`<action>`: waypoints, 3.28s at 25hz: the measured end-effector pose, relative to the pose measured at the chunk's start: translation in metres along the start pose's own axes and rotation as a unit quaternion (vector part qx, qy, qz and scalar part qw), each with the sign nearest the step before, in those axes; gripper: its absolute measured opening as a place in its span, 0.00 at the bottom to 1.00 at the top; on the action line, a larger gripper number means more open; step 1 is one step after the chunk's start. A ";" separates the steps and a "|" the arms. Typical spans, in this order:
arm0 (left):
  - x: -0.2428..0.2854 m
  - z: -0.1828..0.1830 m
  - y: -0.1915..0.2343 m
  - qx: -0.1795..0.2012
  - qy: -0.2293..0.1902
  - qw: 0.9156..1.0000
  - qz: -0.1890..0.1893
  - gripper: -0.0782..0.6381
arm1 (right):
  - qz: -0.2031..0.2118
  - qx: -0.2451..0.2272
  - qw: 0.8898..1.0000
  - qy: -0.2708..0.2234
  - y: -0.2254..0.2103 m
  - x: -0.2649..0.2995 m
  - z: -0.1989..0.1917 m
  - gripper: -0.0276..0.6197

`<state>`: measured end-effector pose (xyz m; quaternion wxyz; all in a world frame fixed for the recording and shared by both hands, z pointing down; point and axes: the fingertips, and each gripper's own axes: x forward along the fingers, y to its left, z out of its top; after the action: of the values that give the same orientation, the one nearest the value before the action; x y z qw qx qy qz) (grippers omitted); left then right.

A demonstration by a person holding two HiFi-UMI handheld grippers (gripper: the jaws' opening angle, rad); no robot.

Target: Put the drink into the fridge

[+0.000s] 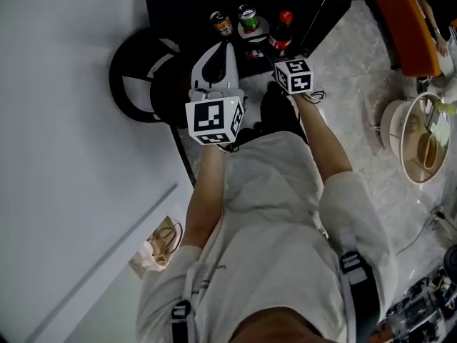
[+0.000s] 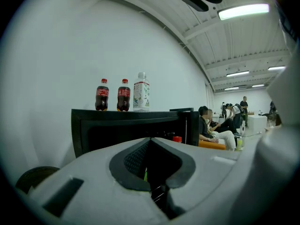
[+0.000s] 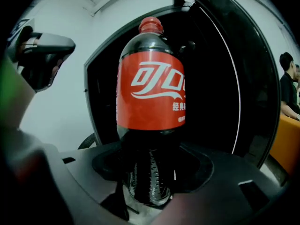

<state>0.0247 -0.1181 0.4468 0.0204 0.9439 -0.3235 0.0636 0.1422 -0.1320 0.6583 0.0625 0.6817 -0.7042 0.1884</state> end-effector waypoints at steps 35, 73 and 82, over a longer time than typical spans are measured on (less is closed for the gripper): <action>0.069 -0.085 0.046 -0.025 0.031 0.999 0.037 0.12 | -0.084 -0.039 0.993 -0.075 -0.087 0.136 0.014 0.45; -0.024 -0.035 -0.019 -0.062 0.064 0.995 0.044 0.12 | -0.031 -0.039 0.999 -0.020 0.024 -0.054 0.072 0.35; -0.061 -0.010 -0.042 -0.081 0.036 0.993 0.083 0.12 | -0.043 0.012 0.998 -0.039 0.042 -0.124 0.109 0.11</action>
<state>0.0018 -0.0474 0.4488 0.1029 0.9060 -0.4042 0.0724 0.1272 -0.0543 0.5073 0.0344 0.7191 -0.6737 0.1671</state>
